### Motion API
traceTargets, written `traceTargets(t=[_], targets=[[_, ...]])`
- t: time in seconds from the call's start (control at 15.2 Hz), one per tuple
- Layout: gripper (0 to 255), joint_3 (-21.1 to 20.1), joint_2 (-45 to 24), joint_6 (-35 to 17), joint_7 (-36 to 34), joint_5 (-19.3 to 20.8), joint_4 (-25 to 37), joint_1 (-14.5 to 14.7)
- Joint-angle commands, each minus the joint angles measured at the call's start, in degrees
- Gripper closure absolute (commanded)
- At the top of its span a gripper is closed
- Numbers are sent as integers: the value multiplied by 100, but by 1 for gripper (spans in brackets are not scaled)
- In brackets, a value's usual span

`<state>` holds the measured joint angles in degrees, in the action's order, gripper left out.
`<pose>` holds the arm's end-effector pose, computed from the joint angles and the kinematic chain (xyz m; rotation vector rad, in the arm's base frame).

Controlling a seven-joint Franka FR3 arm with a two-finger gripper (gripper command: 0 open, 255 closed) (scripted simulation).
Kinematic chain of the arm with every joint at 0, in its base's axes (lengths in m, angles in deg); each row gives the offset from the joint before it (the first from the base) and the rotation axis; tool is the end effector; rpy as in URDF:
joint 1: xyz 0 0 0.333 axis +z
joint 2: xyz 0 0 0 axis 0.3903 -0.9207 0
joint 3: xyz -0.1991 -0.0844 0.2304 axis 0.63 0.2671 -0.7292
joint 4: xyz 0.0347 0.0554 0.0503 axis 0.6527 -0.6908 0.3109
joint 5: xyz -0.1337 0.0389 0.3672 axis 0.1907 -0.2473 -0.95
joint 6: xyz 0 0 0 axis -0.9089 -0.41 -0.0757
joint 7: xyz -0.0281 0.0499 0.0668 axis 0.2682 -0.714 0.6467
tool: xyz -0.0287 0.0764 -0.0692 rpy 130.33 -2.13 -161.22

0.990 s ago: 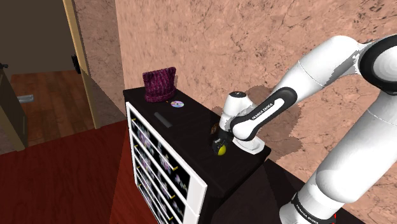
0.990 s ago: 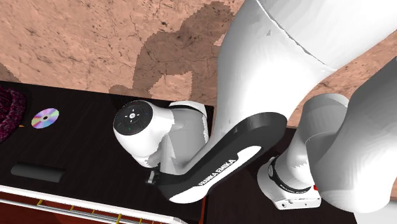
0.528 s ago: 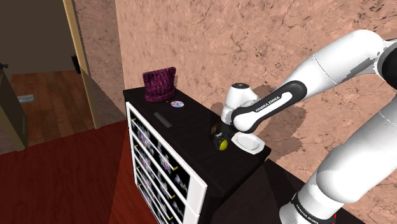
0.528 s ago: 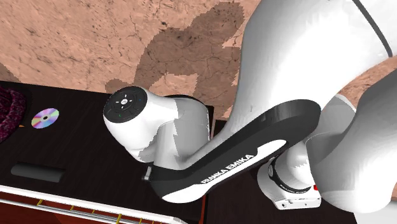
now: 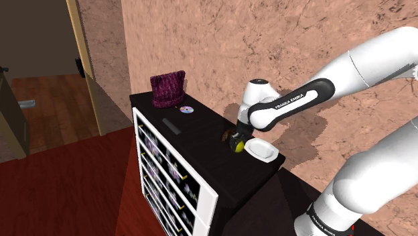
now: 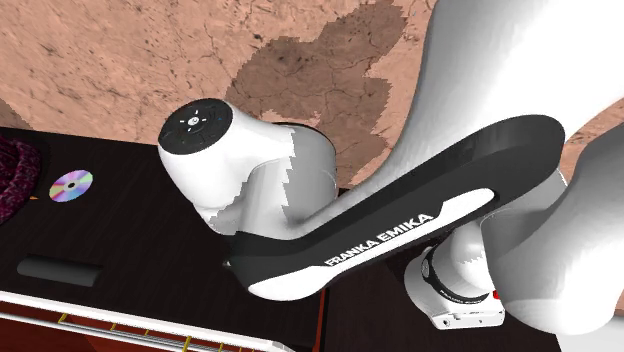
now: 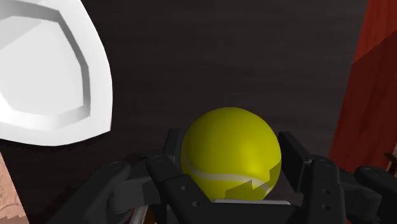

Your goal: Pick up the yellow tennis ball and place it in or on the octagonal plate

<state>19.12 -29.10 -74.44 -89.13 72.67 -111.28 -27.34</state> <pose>0.4102 0.0234 0.3211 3.0869 -0.0704 0.0796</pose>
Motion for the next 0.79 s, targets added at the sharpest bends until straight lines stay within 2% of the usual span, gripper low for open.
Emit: traceTargets(t=[0.0, 0.73], targets=[[255, 189, 97, 47, 292, 31, -40, -119], [255, 1448, 172, 19, 2097, 376, -61, -963]])
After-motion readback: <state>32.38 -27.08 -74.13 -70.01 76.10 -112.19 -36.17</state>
